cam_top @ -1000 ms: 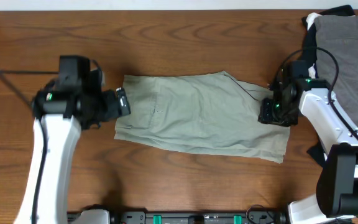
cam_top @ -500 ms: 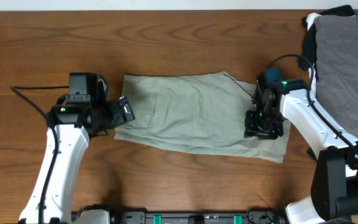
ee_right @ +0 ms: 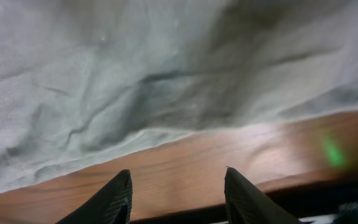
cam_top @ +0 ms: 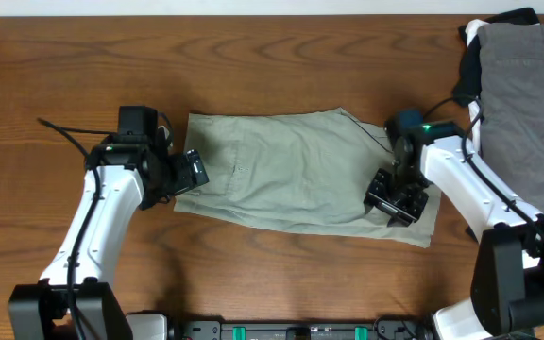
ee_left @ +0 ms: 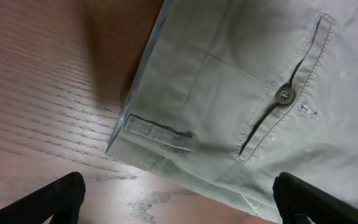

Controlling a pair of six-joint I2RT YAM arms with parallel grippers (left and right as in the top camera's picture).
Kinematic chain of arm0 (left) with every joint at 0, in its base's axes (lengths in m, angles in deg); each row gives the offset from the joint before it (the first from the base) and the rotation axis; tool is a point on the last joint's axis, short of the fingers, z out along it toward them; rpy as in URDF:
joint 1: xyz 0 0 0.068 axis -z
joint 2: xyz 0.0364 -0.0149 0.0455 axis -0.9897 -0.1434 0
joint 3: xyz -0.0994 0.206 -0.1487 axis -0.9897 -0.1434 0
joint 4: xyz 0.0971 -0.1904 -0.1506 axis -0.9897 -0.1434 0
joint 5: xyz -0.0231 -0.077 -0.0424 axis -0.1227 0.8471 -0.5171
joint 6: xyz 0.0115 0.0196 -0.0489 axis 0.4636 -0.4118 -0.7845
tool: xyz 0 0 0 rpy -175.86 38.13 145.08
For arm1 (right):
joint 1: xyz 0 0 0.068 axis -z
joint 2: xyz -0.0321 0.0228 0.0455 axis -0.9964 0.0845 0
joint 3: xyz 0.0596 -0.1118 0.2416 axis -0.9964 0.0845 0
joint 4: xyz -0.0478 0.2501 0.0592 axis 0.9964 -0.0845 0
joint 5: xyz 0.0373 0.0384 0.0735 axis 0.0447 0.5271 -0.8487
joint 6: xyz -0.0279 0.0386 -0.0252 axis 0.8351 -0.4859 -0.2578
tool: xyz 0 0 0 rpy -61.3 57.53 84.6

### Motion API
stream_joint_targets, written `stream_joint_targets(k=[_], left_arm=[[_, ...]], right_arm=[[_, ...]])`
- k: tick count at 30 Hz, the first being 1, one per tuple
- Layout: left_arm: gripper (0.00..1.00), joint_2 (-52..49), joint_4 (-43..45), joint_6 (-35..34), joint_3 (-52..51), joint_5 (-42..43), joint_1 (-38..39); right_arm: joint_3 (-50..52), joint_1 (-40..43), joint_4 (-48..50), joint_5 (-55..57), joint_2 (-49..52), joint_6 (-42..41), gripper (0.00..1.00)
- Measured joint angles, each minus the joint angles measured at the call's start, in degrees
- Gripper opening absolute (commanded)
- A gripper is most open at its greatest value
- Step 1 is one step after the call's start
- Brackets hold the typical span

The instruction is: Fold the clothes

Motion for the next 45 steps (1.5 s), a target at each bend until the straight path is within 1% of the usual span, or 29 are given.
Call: stream_joint_targets(k=[7,15,19,25,33,36,37,39,45], left_arm=[[0.98,-0.02,0.17,-0.42,0.00,0.00,0.00],[0.98,-0.02,0.17,-0.59,0.00,0.00,0.00],[0.98,-0.02,0.20,-0.59,0.00,0.00,0.00],[0.98,-0.02,0.20,-0.59,0.00,0.00,0.00],[0.98,-0.02,0.20,-0.59,0.00,0.00,0.00],[0.98,-0.02,0.26,-0.59,0.00,0.00,0.00],[0.98,-0.02,0.33,-0.59,0.00,0.00,0.00],[0.98,-0.02,0.44,-0.59,0.00,0.00,0.00],[0.98,-0.02,0.46,-0.59,0.00,0.00,0.00]], right_arm=[[0.04,-3.91,-2.03,3.30,0.00,-10.19,0.47],[0.63,-5.27,-1.09,11.47,0.00,-18.43,0.53],[3.34,-5.27,2.49,12.50,0.00,-20.44,0.54],[6.51,-5.27,8.35,11.63,0.00,-21.66,0.52],[6.60,-5.27,8.22,13.84,0.00,-21.86,0.50],[6.62,-5.27,7.56,14.25,0.00,-21.86,0.48],[6.78,-5.27,7.65,14.36,0.00,-21.94,0.46],[7.45,-5.27,8.37,14.67,0.00,-22.45,0.39],[9.05,-5.27,11.41,15.17,0.00,-23.23,0.27]])
